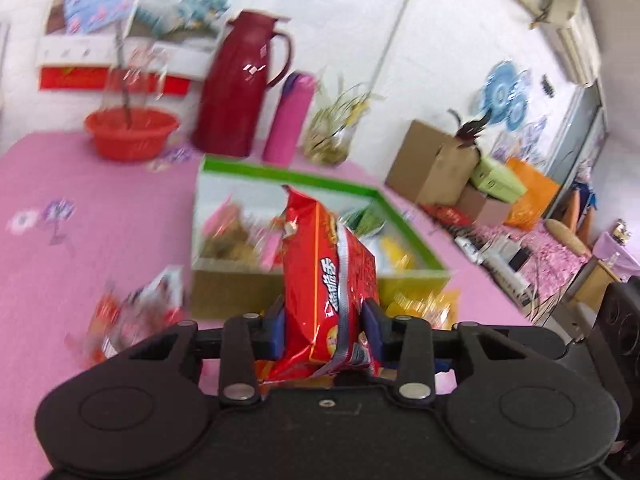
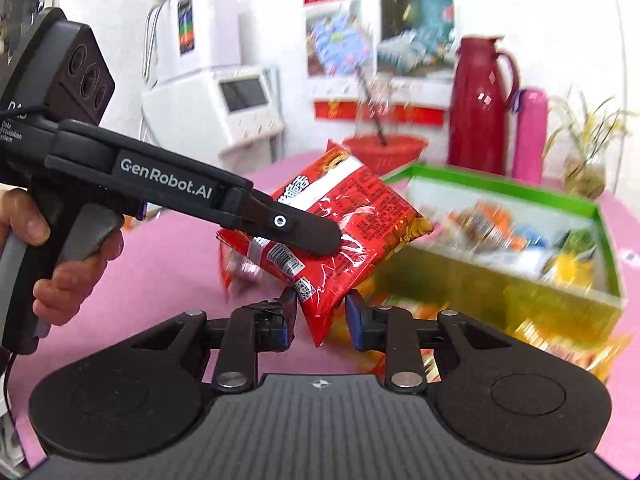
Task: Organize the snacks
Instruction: 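Carry both red bags into the green box and open both grippers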
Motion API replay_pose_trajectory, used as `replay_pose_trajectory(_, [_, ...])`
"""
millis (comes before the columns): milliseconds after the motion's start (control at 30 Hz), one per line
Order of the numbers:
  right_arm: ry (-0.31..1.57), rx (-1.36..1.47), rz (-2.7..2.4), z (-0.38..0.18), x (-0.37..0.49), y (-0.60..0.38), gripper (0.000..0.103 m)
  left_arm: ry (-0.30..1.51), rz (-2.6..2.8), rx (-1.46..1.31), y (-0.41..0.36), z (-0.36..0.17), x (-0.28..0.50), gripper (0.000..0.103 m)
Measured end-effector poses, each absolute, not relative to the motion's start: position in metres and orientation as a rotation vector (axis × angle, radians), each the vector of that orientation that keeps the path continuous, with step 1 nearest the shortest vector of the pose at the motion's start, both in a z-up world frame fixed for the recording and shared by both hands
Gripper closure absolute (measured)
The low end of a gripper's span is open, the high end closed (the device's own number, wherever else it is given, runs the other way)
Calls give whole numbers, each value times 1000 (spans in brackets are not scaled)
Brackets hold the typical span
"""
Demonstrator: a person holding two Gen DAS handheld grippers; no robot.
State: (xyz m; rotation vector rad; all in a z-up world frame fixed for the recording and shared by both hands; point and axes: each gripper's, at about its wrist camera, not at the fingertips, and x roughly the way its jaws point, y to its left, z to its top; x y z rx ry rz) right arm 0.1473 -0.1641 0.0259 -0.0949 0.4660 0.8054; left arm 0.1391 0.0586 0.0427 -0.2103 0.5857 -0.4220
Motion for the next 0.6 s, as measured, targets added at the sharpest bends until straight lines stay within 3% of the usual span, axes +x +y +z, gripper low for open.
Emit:
replay_pose_trajectory(533, [371, -113, 681, 39, 235, -174, 59, 545, -442, -253, 35, 50, 239, 90])
replay_pose_trajectory(567, [377, -118, 676, 35, 241, -172, 59, 551, -432, -256, 36, 46, 246, 88])
replay_pose_trajectory(600, [384, -128, 672, 32, 246, -169, 59, 556, -413, -257, 37, 42, 252, 68])
